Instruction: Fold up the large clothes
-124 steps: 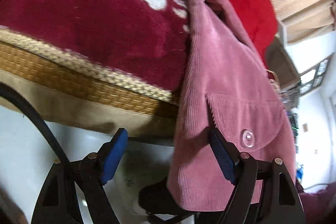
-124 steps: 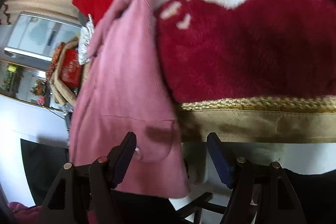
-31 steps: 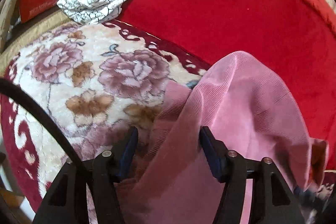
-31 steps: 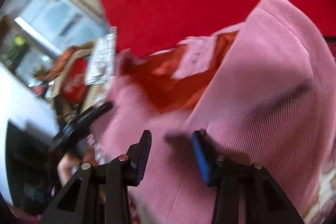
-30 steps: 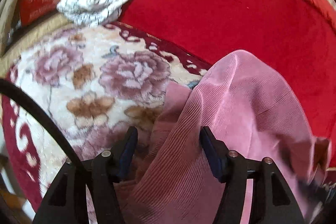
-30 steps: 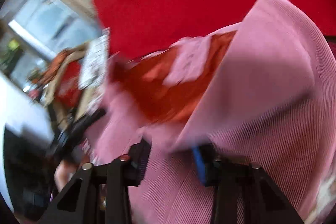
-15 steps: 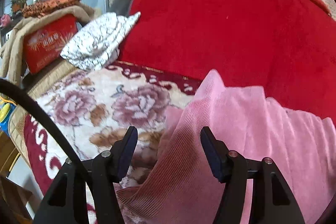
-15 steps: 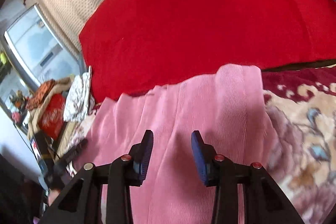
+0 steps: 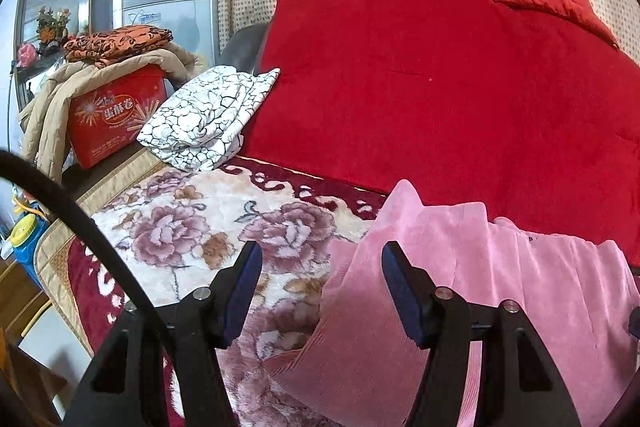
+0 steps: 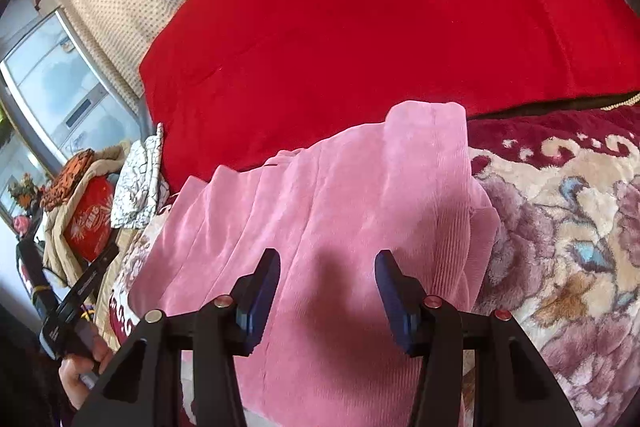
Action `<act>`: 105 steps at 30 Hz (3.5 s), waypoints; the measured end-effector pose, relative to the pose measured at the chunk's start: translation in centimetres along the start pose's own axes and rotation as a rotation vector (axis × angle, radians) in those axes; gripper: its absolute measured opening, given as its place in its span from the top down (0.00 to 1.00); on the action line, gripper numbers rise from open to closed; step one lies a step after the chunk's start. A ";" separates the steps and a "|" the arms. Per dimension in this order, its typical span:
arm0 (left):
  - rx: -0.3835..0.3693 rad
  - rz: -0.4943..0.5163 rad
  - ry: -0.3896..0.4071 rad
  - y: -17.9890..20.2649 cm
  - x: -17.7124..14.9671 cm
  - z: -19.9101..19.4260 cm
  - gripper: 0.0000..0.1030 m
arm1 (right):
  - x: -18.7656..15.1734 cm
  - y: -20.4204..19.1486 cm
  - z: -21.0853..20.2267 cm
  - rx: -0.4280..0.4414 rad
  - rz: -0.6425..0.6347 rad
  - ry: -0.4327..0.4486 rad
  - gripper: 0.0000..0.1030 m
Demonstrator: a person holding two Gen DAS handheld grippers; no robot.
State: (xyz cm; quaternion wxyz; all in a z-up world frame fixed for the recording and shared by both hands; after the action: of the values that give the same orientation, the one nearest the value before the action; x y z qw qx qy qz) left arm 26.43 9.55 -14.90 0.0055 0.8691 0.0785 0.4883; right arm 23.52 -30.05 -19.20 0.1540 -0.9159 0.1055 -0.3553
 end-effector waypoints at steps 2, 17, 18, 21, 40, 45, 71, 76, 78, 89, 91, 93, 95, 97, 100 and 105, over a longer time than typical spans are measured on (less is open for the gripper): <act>-0.001 0.000 -0.008 0.0 -0.1 0.2 0.38 | 0.1 0.5 1.1 -0.008 0.019 -0.016 0.48; 0.029 0.010 -0.053 -1.0 -1.6 2.3 0.38 | 3.1 1.9 4.9 -0.090 0.056 -0.037 0.49; 0.031 0.010 -0.055 -1.1 -1.6 2.4 0.38 | 3.1 2.2 5.7 -0.100 0.068 -0.060 0.49; 0.040 0.017 -0.071 -1.2 -1.9 3.0 0.38 | 3.2 3.1 7.6 -0.104 0.104 -0.097 0.48; 0.033 0.000 -0.227 -3.5 -4.6 5.1 0.35 | 3.6 2.6 4.9 -0.101 0.118 -0.015 0.48; -0.042 -0.031 -0.217 -2.3 -4.1 3.1 0.35 | 2.5 1.3 1.4 -0.035 0.098 0.009 0.48; -0.076 0.123 -0.165 3.9 -5.0 0.3 0.22 | -3.1 8.7 -3.1 0.179 0.433 -0.086 0.45; -0.020 0.040 -0.280 2.1 -7.0 2.6 0.22 | -2.2 6.3 -3.8 0.249 0.356 -0.034 0.45; 0.015 0.056 -0.317 1.5 -8.0 3.4 0.22 | -2.4 4.8 -3.5 0.280 0.318 -0.038 0.45; -0.098 -0.237 -0.299 -3.1 -8.6 0.3 0.22 | -4.3 3.5 1.9 0.212 0.315 -0.187 0.51; -0.157 -0.344 -0.319 -3.4 -9.8 -0.3 0.22 | -4.3 3.5 2.0 0.212 0.306 -0.188 0.51; -0.230 -0.446 -0.367 -2.9 -11.6 -0.5 0.22 | -4.3 3.5 2.1 0.206 0.297 -0.184 0.51; -0.294 -0.501 -0.414 -1.7 -13.2 -0.2 0.21 | -4.3 3.2 2.0 0.195 0.281 -0.178 0.51; -0.307 -0.511 -0.418 -0.8 -13.7 0.4 0.18 | -4.5 3.0 1.9 0.190 0.266 -0.176 0.51; -0.289 -0.497 -0.334 -0.8 -12.3 1.5 0.17 | -4.4 2.8 2.0 0.197 0.260 -0.175 0.51; -0.309 -0.465 -0.290 -0.2 -10.8 4.7 0.20 | -4.4 2.8 2.0 0.214 0.254 -0.177 0.51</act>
State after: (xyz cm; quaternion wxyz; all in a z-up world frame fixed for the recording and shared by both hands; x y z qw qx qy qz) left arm 24.84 8.55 -26.51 0.2604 0.8773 0.1984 0.3509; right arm 21.45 -30.94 -24.35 0.3030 -0.9012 0.1679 -0.2604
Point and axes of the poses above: each gripper's, at about its wrist camera, not at the fingertips, and z roughly the way its jaws point, y to its right, x to its top, the point moved 9 cm from there along z, roughly the way its jaws point, and after that the axes turned 9 degrees about -x, right-handed, at the moved point
